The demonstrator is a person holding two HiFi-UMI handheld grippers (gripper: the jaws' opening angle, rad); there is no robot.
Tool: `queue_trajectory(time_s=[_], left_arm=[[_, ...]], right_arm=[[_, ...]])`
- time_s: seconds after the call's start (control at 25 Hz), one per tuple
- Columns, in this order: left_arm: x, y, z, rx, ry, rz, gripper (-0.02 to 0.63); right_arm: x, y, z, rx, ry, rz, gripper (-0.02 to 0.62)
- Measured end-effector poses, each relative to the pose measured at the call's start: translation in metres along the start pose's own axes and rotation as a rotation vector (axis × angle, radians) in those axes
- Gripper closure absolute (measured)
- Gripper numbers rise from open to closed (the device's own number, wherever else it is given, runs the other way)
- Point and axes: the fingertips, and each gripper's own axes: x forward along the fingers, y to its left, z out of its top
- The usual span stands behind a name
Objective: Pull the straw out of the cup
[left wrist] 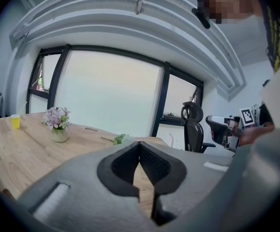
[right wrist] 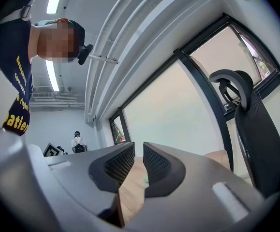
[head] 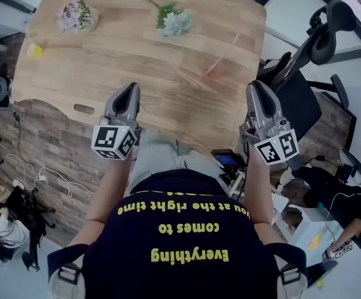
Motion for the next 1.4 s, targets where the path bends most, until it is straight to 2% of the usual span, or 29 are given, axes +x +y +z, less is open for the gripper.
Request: queue_trajectory(time_s=[0.16, 0.36, 0.64, 1.0, 1.4], left_arm=[[0.011, 0.007, 0.003, -0.001, 0.009, -0.017, 0.604], [0.023, 0.019, 0.004, 0.0, 0.03, -0.028, 0.604], [0.045, 0.029, 0.008, 0.009, 0.06, -0.089, 0.604], [0.069, 0.043, 0.016, 0.022, 0.08, -0.141, 0.604], [0.087, 0.057, 0.014, 0.019, 0.104, -0.162, 0.604]], right_arm=[[0.014, -0.001, -0.009, 0.0, 0.04, 0.006, 0.537], [0.027, -0.009, -0.017, -0.003, 0.07, -0.027, 0.522], [0.044, -0.018, -0.031, -0.043, 0.135, -0.069, 0.506], [0.064, -0.032, -0.047, -0.015, 0.162, -0.132, 0.486], [0.08, -0.048, -0.06, 0.019, 0.177, -0.187, 0.471]])
